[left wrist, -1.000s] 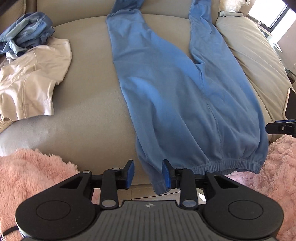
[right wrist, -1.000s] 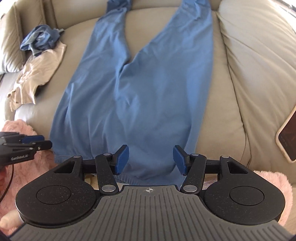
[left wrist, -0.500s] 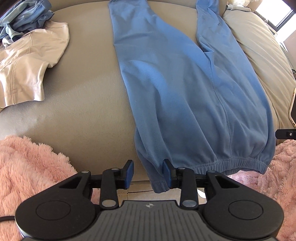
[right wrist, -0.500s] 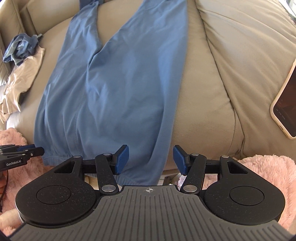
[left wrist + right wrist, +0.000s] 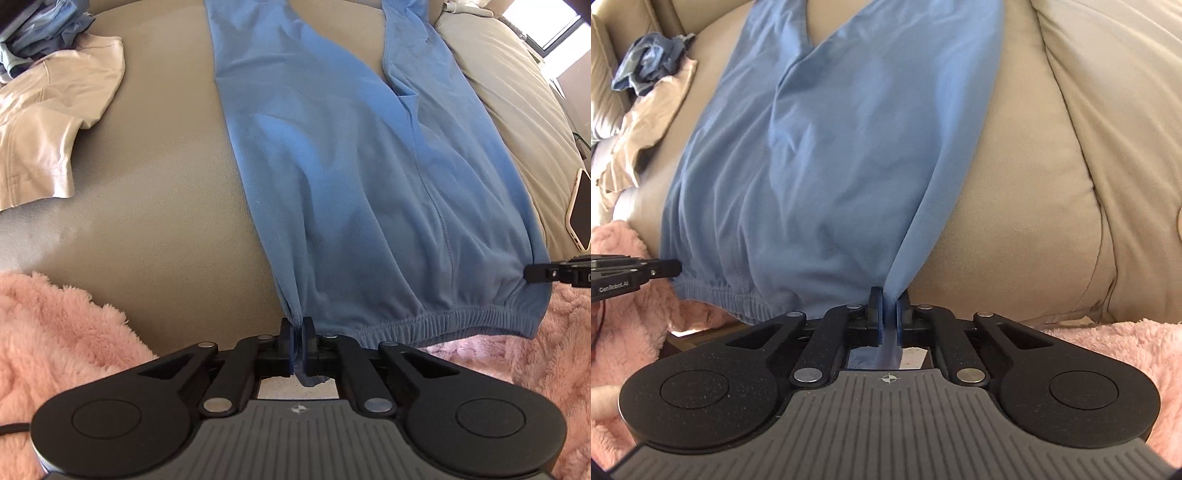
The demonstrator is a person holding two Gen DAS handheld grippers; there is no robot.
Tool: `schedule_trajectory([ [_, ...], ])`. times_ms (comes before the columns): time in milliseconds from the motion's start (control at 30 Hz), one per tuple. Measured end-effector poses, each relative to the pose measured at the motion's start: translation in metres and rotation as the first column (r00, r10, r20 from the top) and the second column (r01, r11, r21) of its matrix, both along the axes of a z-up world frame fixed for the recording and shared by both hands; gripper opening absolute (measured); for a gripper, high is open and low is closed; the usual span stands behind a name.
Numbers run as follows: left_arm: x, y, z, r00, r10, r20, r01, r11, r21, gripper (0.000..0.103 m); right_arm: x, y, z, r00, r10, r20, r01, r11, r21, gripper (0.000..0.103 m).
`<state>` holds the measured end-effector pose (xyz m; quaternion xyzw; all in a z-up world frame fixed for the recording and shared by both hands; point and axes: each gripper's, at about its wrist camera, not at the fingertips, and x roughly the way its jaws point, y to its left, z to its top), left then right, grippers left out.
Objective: Fold clothes
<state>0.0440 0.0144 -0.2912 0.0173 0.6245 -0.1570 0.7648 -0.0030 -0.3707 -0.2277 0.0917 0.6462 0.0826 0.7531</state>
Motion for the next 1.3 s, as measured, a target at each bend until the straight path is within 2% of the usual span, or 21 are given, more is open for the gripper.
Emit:
schedule_trajectory([
  [100,0.004,-0.002,-0.012,0.999,0.015,-0.043,-0.013,0.999,0.049,0.004,-0.001,-0.006,0.003,1.000,0.020,-0.012,-0.021,0.998,-0.060,0.002],
  [133,0.008,-0.005,-0.024,0.997,0.024,-0.077,-0.018,0.997,0.069,0.005,0.001,-0.008,-0.003,1.000,0.009,-0.028,-0.011,0.998,-0.068,0.002],
  [200,0.008,-0.011,-0.026,0.997,0.020,-0.079,-0.013,0.996,0.093,0.009,0.006,-0.008,-0.016,0.999,-0.005,-0.052,0.001,0.996,-0.086,0.004],
  [267,0.008,-0.017,-0.025,0.997,0.013,-0.070,-0.005,0.993,0.114,0.017,0.006,-0.002,-0.019,0.998,0.001,-0.057,-0.008,0.992,-0.123,0.014],
  [300,0.005,-0.019,-0.020,0.998,-0.003,-0.061,0.011,0.992,0.123,0.024,0.006,0.001,-0.019,0.998,0.004,-0.060,-0.012,0.990,-0.141,0.023],
  [333,0.001,-0.019,-0.014,0.999,-0.014,-0.051,0.020,0.991,0.129,0.030,0.005,0.003,-0.017,0.998,0.009,-0.063,-0.019,0.987,-0.157,0.036],
  [400,-0.004,-0.013,0.002,1.000,-0.020,-0.006,0.021,0.994,0.111,0.032,0.002,0.005,-0.005,0.997,0.036,-0.069,-0.048,0.982,-0.185,0.050],
  [500,-0.007,-0.002,0.030,0.996,-0.006,0.089,0.000,0.998,0.061,0.031,0.000,0.003,0.020,0.999,0.044,-0.003,-0.043,0.980,-0.195,0.053],
  [600,0.004,-0.012,0.043,0.985,-0.007,0.174,0.002,1.000,0.030,0.026,0.006,0.006,0.042,0.994,0.049,0.096,-0.031,0.984,-0.176,0.057],
  [667,0.013,-0.028,0.045,0.980,-0.010,0.201,0.006,1.000,0.023,0.025,0.015,0.017,0.047,0.983,0.074,0.166,-0.049,0.987,-0.151,0.057],
  [700,0.019,-0.036,0.042,0.979,-0.012,0.204,0.008,1.000,0.018,0.024,0.021,0.026,0.045,0.978,0.088,0.191,-0.060,0.987,-0.148,0.053],
  [767,0.032,-0.048,0.031,0.979,-0.016,0.205,0.015,1.000,0.008,0.024,0.033,0.044,0.039,0.965,0.114,0.235,-0.082,0.986,-0.143,0.042],
  [800,0.038,-0.053,0.025,0.979,-0.023,0.204,0.023,1.000,0.005,0.022,0.040,0.052,0.034,0.963,0.122,0.242,-0.091,0.986,-0.137,0.033],
  [833,0.044,-0.059,0.020,0.979,-0.033,0.202,0.033,0.999,0.002,0.020,0.045,0.058,0.030,0.962,0.128,0.240,-0.099,0.987,-0.131,0.028],
  [933,0.040,-0.077,0.005,0.982,-0.070,0.178,0.070,0.998,0.004,0.020,0.048,0.072,0.015,0.965,0.145,0.220,-0.119,0.985,-0.126,0.028],
  [1033,0.027,-0.084,-0.005,0.978,-0.088,0.187,0.084,0.996,0.030,0.020,0.039,0.076,0.003,0.964,0.174,0.199,-0.145,0.977,-0.153,0.028],
  [1300,0.029,-0.088,-0.009,0.981,-0.067,0.184,0.062,0.998,0.031,0.020,0.017,0.047,-0.005,0.980,0.142,0.140,-0.115,0.976,-0.185,0.027],
])
